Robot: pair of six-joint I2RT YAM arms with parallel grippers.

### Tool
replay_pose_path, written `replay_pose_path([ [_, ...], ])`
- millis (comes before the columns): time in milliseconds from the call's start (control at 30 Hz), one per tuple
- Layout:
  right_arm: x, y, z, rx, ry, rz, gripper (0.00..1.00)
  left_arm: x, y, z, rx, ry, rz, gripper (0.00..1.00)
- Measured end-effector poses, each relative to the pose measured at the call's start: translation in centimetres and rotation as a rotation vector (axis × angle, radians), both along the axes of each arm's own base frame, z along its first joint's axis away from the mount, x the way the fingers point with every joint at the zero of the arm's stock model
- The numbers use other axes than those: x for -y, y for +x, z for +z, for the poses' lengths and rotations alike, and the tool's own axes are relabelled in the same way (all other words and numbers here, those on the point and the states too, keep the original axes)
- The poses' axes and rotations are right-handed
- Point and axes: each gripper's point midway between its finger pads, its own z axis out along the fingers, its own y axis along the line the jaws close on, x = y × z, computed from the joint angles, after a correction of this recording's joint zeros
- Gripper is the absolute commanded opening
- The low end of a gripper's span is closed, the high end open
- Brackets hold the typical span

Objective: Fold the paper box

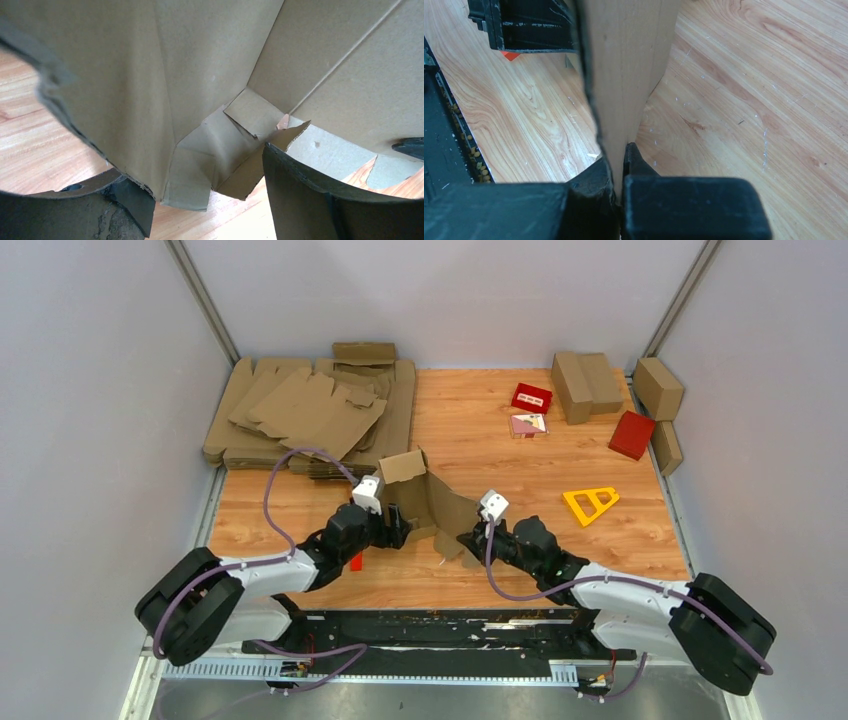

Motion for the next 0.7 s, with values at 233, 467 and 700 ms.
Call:
replay_pose_path([
  [233, 0.1, -0.3, 0.0, -0.009, 0.005, 0.000, 0.00, -0.3, -0.8, -0.7, -0.006, 0.015, 0.037, 0.82],
  [467, 0.0, -0.5, 0.0, -0.013, 0.009, 0.003, 0.00, -0.3, -1.6, -0.5, 0.017, 0.014, 0.043, 0.82],
  [700, -0.4, -1.1, 0.1, -0.014, 0.012, 0.029, 0.00, 0.6, -2.4, -0.6, 0.026, 0.022, 0.023, 0.82],
])
